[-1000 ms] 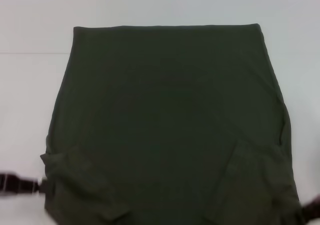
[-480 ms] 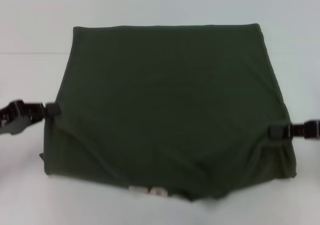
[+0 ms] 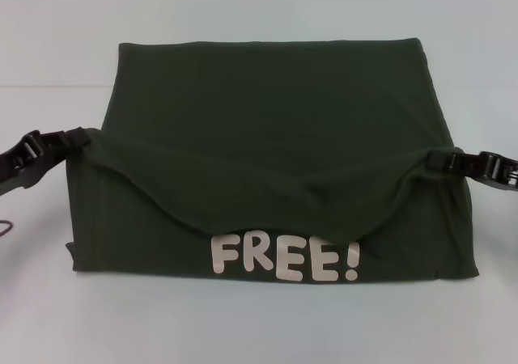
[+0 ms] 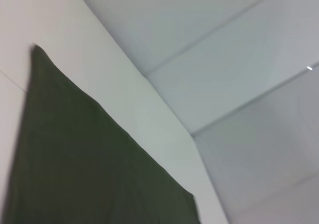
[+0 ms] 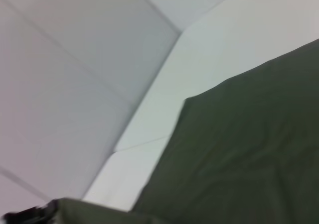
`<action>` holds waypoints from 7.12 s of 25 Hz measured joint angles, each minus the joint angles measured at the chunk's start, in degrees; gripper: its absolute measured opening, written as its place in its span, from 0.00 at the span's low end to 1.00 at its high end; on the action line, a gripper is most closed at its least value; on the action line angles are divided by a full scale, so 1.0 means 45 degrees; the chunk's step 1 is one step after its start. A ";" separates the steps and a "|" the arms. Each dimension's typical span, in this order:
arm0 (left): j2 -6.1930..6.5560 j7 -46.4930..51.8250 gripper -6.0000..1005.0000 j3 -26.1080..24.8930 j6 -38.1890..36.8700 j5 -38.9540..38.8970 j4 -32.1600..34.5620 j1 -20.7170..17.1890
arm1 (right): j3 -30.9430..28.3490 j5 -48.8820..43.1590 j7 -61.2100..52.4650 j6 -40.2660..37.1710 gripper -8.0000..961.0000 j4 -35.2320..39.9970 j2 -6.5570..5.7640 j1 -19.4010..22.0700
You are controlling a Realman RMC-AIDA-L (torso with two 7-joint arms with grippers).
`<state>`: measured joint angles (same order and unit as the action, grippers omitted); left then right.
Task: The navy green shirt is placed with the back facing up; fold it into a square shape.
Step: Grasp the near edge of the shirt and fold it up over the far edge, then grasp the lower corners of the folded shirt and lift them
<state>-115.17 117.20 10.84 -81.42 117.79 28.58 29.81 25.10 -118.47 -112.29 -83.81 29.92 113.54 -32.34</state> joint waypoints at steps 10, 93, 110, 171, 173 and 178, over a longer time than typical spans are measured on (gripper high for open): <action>-0.0554 -0.1027 0.01 0.0045 0.1632 -0.1389 -0.0354 0.0166 | -0.0010 0.0765 0.0712 0.2479 0.08 -0.0094 0.0601 0.0044; -0.1679 -0.4134 0.01 0.0637 0.5418 -0.3744 -0.0567 0.1538 | 0.0166 0.3099 0.2122 0.5603 0.08 -0.1014 0.1271 -0.1135; -0.1939 -0.5439 0.30 0.0540 0.6460 -0.4622 -0.1044 0.1649 | 0.0422 0.3141 0.1825 0.6797 0.49 -0.1385 0.1241 -0.0976; 0.0413 0.2146 0.81 0.6921 0.4014 0.1227 0.1167 0.0095 | 0.4150 0.2693 0.5421 0.0284 0.98 -0.1023 0.0645 0.0763; 0.0412 0.2146 0.81 0.6939 0.3976 0.1228 0.1168 0.0096 | 0.4150 0.2694 0.5422 0.0282 0.98 -0.1030 0.0645 0.0761; 0.0472 0.2383 0.81 0.7526 0.3865 0.1255 0.1174 0.0121 | 0.4150 0.2694 0.5400 0.0268 0.97 -0.1031 0.0662 0.0744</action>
<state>-113.04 127.92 44.71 -64.02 123.44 33.86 30.35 43.77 -106.34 -87.99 -82.60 25.27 116.53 -28.99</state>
